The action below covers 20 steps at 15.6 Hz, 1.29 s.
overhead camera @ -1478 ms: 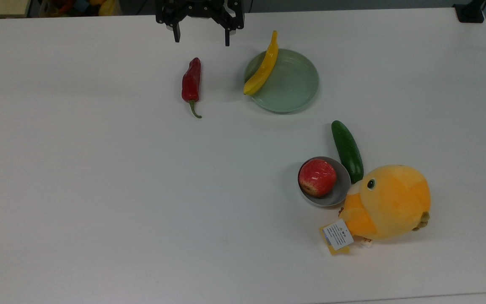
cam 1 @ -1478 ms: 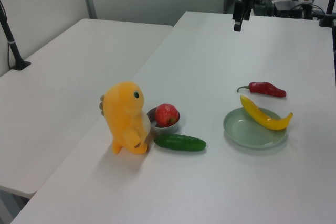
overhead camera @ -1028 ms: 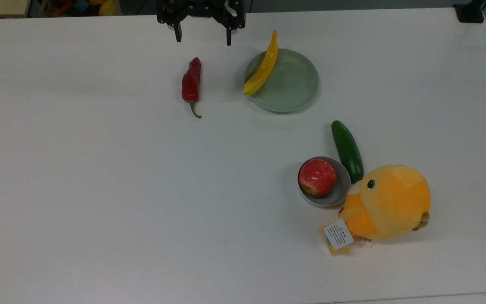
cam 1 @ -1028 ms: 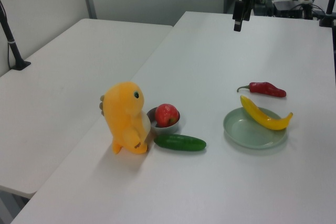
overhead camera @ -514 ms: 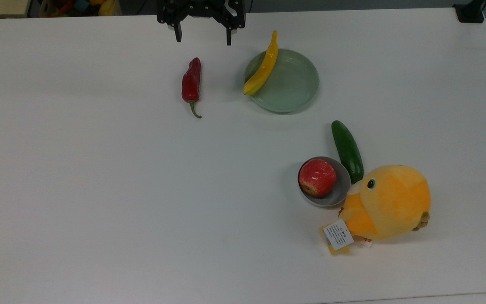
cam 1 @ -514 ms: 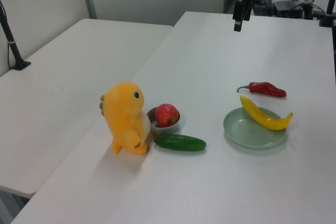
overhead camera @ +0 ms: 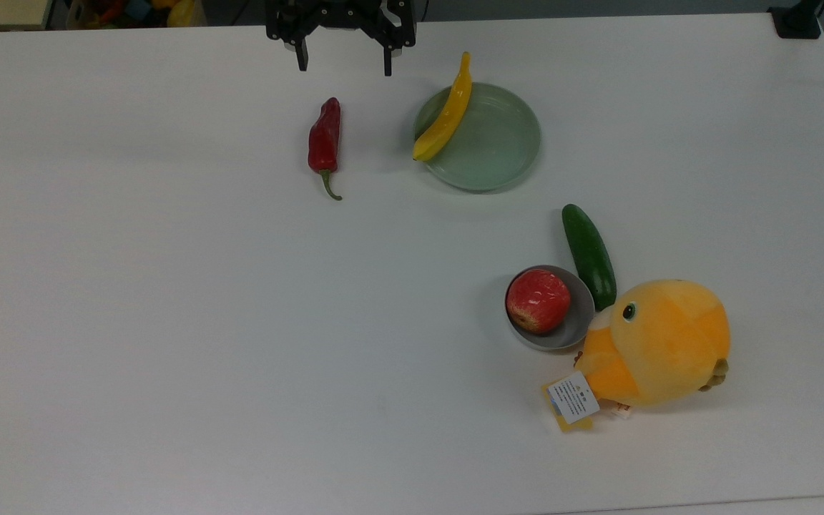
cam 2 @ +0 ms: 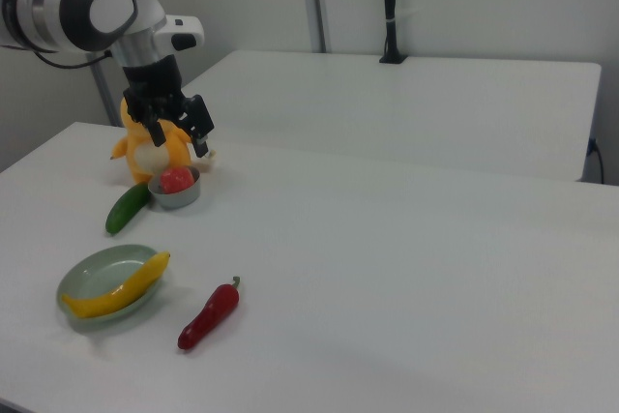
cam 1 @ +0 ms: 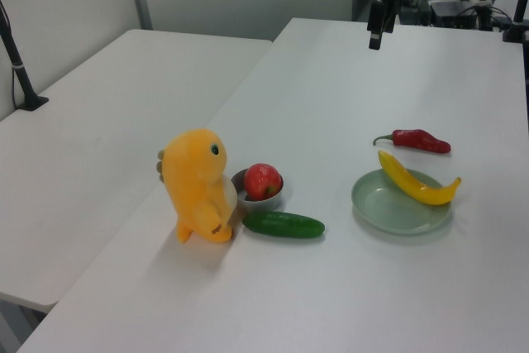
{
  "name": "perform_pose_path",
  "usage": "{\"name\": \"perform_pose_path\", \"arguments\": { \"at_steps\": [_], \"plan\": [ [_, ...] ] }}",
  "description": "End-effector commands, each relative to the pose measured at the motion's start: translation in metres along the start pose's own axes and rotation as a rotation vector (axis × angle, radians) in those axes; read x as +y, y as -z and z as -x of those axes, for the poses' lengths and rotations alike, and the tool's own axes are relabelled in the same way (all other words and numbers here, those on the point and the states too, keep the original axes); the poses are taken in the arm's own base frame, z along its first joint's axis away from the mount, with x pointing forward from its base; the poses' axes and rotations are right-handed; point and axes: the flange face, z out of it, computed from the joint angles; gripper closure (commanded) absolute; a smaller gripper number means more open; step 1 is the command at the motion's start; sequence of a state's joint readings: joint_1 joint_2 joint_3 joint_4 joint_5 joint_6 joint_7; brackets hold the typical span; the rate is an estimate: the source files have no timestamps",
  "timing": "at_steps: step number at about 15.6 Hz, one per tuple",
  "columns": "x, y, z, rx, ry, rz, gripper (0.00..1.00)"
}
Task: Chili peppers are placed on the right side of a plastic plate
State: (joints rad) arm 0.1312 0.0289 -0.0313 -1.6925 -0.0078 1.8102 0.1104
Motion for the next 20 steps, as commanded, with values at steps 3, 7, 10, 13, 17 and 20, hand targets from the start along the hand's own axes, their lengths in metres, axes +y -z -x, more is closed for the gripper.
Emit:
{"name": "perform_pose_path", "arguments": {
  "at_steps": [3, 7, 10, 13, 17, 20],
  "plan": [
    [0.006, -0.023, 0.032, 0.039, 0.018, -0.028, 0.0],
    [0.011, -0.045, 0.062, 0.039, 0.026, -0.017, 0.0],
    [0.016, -0.067, 0.084, -0.006, 0.025, -0.012, 0.0],
    [0.03, -0.097, 0.094, -0.052, 0.006, 0.003, 0.0],
    [0.045, -0.125, 0.084, -0.068, 0.025, 0.026, 0.0],
    [0.056, -0.148, 0.078, -0.087, 0.009, 0.033, 0.0]
  ]
}}
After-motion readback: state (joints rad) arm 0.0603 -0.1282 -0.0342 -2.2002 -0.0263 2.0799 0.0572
